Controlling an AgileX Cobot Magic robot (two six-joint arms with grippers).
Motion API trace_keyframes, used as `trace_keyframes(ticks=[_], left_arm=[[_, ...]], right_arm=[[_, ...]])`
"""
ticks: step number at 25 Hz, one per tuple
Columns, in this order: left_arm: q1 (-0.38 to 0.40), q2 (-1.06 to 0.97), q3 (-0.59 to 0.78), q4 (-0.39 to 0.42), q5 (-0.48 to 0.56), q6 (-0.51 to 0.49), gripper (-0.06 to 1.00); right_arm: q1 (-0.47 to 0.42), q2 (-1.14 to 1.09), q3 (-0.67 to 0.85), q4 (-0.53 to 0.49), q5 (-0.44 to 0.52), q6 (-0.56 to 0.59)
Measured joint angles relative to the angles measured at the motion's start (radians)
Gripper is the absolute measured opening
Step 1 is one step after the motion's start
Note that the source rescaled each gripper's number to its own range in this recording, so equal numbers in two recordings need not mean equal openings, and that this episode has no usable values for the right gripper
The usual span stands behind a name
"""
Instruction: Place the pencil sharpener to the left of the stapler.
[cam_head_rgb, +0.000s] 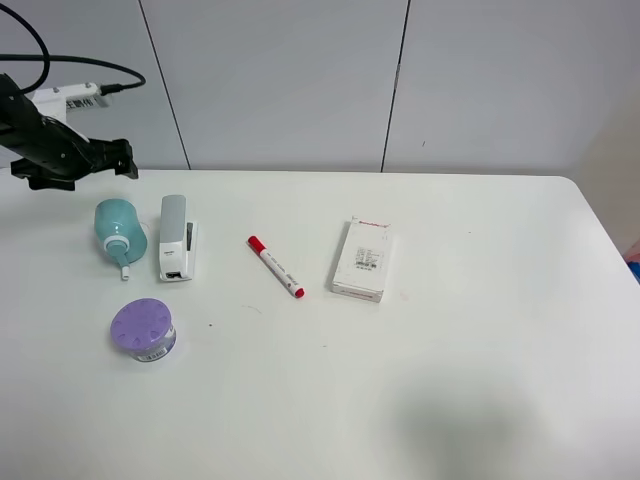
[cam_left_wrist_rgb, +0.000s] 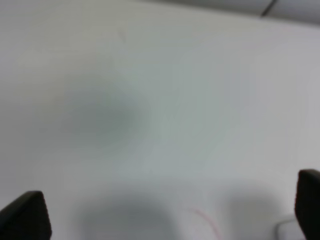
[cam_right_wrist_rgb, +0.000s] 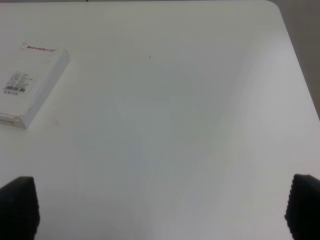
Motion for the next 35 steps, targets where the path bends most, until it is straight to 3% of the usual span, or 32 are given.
trace_keyframes(ticks=[6,14,22,24,27,30,35], left_arm=[[0.000,-0.201,0.000,-0.011,0.034,0.000,0.99],[0.000,-0.684,0.075,-0.030,0.165,0.033,0.99],[0.000,-1.270,0.432,-0.033,0.310,0.038,0.99],[0.000,-1.448,0.498,-0.029,0.388,0.038,0.99],[0.000,-1.593,0.556,0.005,0.481,0.038,0.99],[0.000,-1.814,0.655,0.117,0.666,0.038,0.99],[-0.008,-1.957,0.782,0.133,0.740,0.038,0.99]], right_arm=[[0.000,0.000,0.000,0.000,0.000,0.000],[0.000,0.000,0.000,0.000,0.000,0.000],[0.000,0.000,0.000,0.000,0.000,0.000],[0.000,0.000,0.000,0.000,0.000,0.000],[0.000,0.000,0.000,0.000,0.000,0.000],[0.000,0.000,0.000,0.000,0.000,0.000],[0.000,0.000,0.000,0.000,0.000,0.000]])
